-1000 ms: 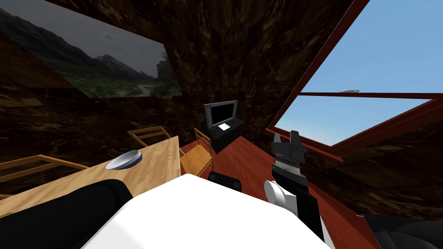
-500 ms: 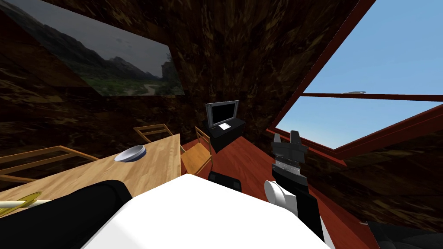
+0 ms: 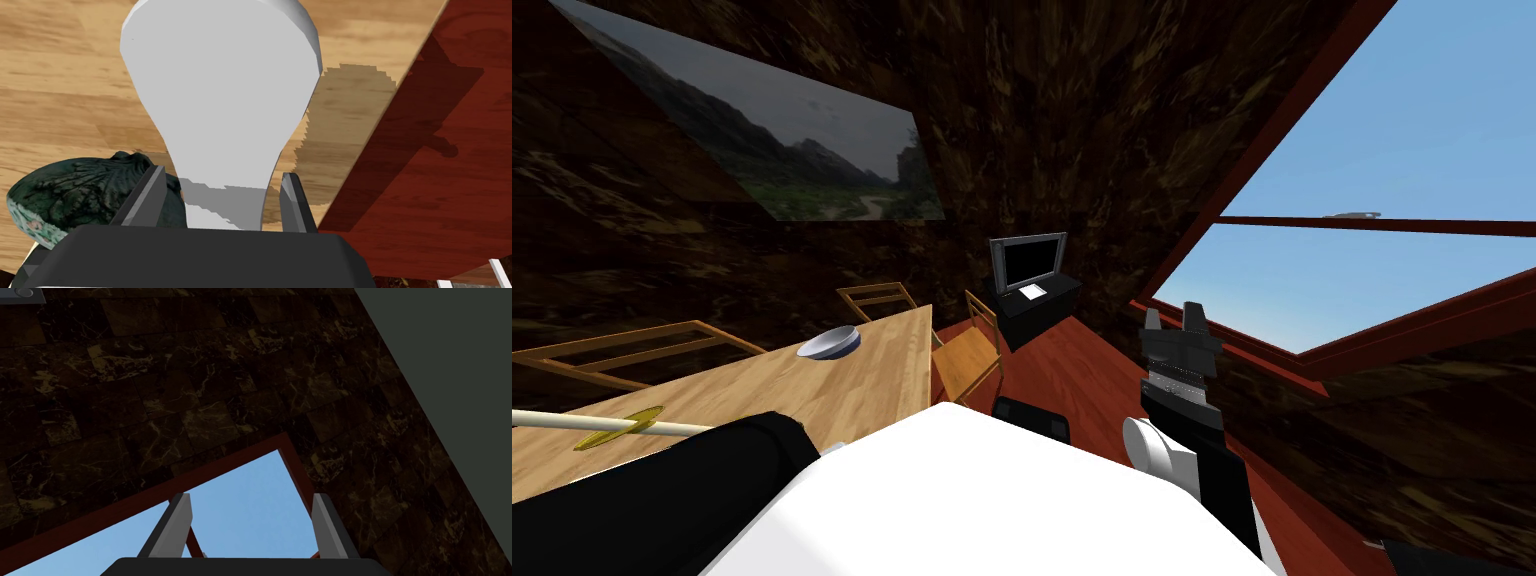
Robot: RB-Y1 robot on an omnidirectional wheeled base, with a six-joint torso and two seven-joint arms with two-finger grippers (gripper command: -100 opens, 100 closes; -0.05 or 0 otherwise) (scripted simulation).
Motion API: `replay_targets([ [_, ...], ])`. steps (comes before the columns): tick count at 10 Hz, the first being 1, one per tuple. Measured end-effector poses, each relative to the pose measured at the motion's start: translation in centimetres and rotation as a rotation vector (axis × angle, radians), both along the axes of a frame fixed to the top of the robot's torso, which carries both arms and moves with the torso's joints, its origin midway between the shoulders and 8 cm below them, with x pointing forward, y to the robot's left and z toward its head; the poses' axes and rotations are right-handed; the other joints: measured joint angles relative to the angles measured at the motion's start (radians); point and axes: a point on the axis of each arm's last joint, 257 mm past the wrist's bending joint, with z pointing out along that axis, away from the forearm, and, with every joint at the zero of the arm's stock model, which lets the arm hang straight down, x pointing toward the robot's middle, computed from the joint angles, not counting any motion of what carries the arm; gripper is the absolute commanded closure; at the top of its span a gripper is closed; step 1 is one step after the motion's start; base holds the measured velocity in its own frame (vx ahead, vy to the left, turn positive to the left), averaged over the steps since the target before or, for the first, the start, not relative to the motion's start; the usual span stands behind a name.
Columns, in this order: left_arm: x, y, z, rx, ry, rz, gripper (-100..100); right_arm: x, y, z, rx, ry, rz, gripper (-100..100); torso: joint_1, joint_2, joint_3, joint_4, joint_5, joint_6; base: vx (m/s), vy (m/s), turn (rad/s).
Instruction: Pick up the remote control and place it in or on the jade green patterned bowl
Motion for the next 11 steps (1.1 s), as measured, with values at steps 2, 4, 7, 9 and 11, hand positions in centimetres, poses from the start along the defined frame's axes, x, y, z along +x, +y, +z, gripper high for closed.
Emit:
replay_targets([
  [2,1.3,2.0,1.5,0.02,0.021,-0.003,100,0.0,0.0,0.0,0.0,0.0,0.0,0,0.0,0.0,0.0,0.0,-0.001,-0.001,-0.02,-0.068,0.075],
  [4,2.3,3.3,2.6,0.03,0.034,-0.003,100,0.0,0.0,0.0,0.0,0.0,0.0,0,0.002,0.0,0.0,0.0,0.0,-0.001,-0.009,-0.027,0.027],
  [7,3.9,4.8,4.0,0.034,0.042,-0.002,100,0.0,0.0,0.0,0.0,0.0,0.0,0,0.003,0.0,0.0,0.0,0.0,0.0,-0.018,-0.021,0.036],
  [9,5.4,5.7,4.8,0.031,0.041,0.005,100,0.0,0.0,0.0,0.0,0.0,0.0,0,0.004,0.0,0.0,0.0,0.0,-0.001,-0.027,-0.012,0.021],
  [11,6.1,6.1,5.5,0.024,0.042,0.01,100,0.0,0.0,0.0,0.0,0.0,0.0,0,0.004,0.0,0.0,0.0,0.0,-0.001,-0.031,0.0,0.02],
])
